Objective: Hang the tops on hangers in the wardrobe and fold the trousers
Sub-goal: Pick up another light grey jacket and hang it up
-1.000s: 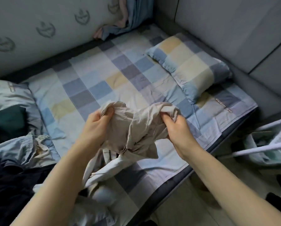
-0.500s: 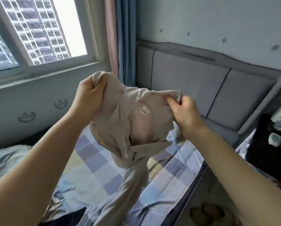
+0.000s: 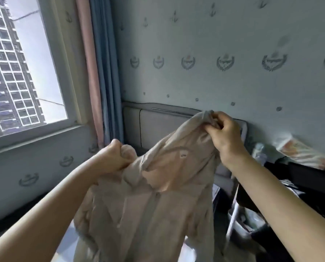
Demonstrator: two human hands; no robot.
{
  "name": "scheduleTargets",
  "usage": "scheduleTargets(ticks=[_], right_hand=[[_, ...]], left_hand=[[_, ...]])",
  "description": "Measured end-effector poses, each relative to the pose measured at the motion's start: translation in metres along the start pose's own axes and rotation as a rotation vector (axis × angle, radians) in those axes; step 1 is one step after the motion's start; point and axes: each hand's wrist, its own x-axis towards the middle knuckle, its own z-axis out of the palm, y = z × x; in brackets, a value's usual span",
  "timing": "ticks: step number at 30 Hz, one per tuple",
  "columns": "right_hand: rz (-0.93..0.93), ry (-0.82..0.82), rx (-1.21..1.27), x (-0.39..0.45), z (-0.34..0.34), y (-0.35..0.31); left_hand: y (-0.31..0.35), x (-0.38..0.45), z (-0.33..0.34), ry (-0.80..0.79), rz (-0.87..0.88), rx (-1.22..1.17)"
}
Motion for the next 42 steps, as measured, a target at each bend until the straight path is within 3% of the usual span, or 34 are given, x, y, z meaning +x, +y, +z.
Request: scheduleTargets(ticks=[2, 5, 7, 9, 14, 19, 20, 22, 24, 27, 30, 32, 35, 37, 39, 41, 42], right_hand=[[-0.028, -0.014, 0.032, -0.002, -0.016, -0.012], [-0.045, -0.058, 0.041, -0.005, -0.040, -0.026], [-0.082, -0.131, 0.000, -0.011, -0.060, -0.029], [-0.064, -0.204, -0.088, -0.016, -0.083, -0.029], [-0.139, -0.475, -0.609, -0.028, -0.164, -0.016], [0.155, -0.938, -0.665, -0.044, -0.268, 0.002], [0.256, -0.891, -0.556, -0.041, -0.289, 0.006], [0.532, -0.607, -0.145, -0.030, -0.324, 0.019], [0.686, -0.430, 0.157, -0.021, -0.346, 0.036], [0.795, -0.497, 0.195, -0.027, -0.362, 0.066], [0.938, -0.546, 0.176, -0.038, -0.380, 0.090], [0.903, -0.617, 0.175, -0.037, -0.401, 0.086], [0.654, -0.673, -0.005, -0.028, -0.443, 0.066], [0.449, -0.521, -0.300, -0.017, -0.474, 0.048], [0.270, -0.293, -0.690, -0.007, -0.502, 0.034], [0.147, 0.086, -1.111, 0.000, -0.527, 0.024], [0.079, 0.305, -1.245, 0.000, -0.543, 0.020]], left_hand=[[0.023, -0.007, 0.024, -0.263, 0.102, -0.001], [0.065, -0.019, 0.048, -0.594, 0.079, -0.165], [0.096, -0.022, 0.066, -0.621, -0.015, -0.329], [0.129, -0.028, 0.085, -0.592, -0.004, -0.423], [0.205, -0.042, 0.122, -0.715, 0.029, -0.954], [0.270, -0.032, 0.150, -0.610, 0.098, -1.113], [0.283, -0.031, 0.156, -0.637, 0.137, -1.136], [0.311, -0.035, 0.166, -0.699, 0.244, -1.144], [0.337, -0.043, 0.177, -0.783, 0.361, -1.072], [0.371, -0.053, 0.192, -0.840, 0.471, -0.953], [0.392, -0.049, 0.201, -0.891, 0.472, -0.892], [0.399, -0.045, 0.204, -0.885, 0.496, -0.779], [0.412, -0.038, 0.213, -0.753, 0.552, -0.553], [0.424, -0.036, 0.222, -0.638, 0.575, -0.333], [0.436, -0.036, 0.236, -0.510, 0.606, 0.139], [0.446, -0.039, 0.250, -0.354, 0.631, 0.617], [0.452, -0.041, 0.259, -0.309, 0.668, 0.748]])
